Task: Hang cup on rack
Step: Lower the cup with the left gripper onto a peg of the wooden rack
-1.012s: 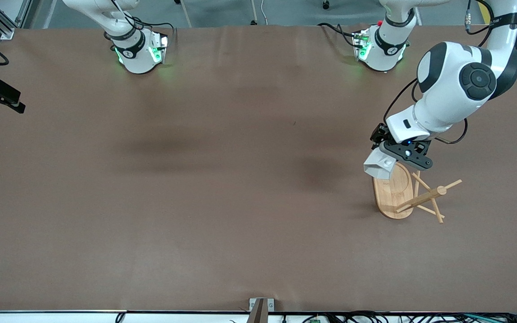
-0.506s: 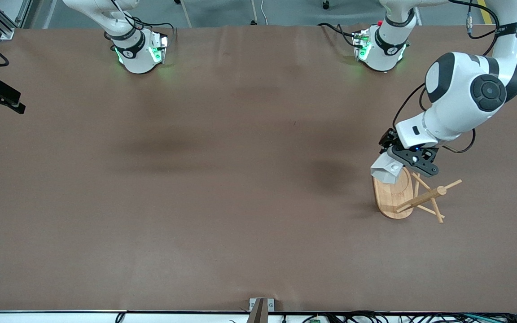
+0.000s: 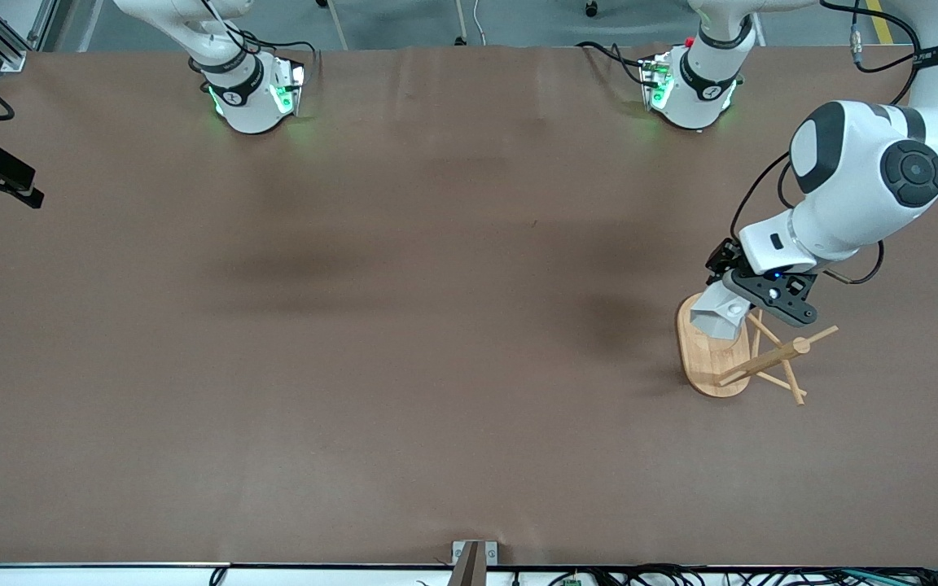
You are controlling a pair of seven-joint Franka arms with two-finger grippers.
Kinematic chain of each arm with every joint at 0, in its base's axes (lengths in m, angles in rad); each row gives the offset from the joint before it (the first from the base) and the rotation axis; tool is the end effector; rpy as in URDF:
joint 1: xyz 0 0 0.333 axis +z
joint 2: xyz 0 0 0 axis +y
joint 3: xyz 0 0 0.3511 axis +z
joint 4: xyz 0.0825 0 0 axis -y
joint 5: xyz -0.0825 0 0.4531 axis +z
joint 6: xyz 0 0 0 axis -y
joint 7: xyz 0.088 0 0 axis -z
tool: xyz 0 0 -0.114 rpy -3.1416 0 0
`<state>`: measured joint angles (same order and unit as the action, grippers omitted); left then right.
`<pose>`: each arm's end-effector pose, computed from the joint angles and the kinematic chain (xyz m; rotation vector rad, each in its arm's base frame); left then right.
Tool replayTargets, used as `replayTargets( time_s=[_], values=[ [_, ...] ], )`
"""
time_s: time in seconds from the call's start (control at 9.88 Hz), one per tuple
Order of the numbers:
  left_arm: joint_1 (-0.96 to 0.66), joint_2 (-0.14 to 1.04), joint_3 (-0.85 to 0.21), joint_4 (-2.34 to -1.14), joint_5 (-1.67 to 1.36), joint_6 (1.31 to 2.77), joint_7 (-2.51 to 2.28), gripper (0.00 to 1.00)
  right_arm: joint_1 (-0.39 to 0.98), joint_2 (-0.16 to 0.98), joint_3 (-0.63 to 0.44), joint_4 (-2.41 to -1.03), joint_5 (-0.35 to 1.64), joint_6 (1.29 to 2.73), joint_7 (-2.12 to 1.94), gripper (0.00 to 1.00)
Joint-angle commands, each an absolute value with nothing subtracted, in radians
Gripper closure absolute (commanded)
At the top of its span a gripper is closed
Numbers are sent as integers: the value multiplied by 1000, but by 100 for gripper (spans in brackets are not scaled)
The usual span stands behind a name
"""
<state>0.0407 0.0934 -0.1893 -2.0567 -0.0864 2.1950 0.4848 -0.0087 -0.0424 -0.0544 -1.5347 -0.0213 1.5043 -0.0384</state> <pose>0.6250 -0.0957 0.3872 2.9312 -0.8799 0.0924 0.6008 -0.0413 0.6921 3.1218 -0.0409 0.0171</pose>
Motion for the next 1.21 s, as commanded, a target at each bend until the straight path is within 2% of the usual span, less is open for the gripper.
replayTargets(
  time_s=[0.0, 0.71, 1.11],
  values=[
    [38, 133, -184, -2054, -89, 2243, 505, 99, -14, -40, -49, -1526, -18, 1505, -21, 0],
    [35, 181, -140, -2025, -158, 2272, 554, 98, -15, -35, -49, -1526, -20, 1505, -28, 0],
    [32, 193, -109, -1994, -156, 2273, 555, 90, -15, -35, -49, -1526, -20, 1505, -28, 0]
  ],
)
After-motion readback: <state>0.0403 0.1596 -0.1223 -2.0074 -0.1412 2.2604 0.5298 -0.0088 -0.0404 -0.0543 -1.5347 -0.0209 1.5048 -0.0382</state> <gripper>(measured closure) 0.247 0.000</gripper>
